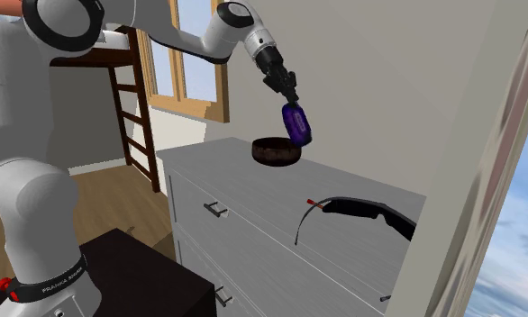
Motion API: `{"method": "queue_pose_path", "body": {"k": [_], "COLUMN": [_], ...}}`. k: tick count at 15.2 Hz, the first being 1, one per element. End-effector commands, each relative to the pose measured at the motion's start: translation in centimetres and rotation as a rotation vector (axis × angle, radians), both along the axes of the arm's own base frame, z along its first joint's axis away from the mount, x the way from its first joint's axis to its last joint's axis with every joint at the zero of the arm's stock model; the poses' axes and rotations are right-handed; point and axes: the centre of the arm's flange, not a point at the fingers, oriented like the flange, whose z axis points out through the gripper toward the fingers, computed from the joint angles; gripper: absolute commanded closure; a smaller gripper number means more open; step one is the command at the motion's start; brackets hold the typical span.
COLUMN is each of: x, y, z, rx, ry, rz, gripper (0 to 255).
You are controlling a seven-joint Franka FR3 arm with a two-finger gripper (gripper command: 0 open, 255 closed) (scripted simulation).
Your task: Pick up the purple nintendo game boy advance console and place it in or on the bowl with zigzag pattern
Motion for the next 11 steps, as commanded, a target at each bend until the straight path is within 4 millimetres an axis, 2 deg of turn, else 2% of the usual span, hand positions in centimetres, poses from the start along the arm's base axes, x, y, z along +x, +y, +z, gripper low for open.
{"method": "queue_pose_path", "body": {"k": [1, 8, 11], "x": [0.5, 2.4, 2.4], "y": [2.6, 11.4, 11.5], "z": [0.4, 2.0, 0.4], "rx": [0.000, 0.000, 0.000], "ry": [0.000, 0.000, 0.000], "rz": [-0.001, -0.001, -0.001], "gripper": [255, 255, 255]}}
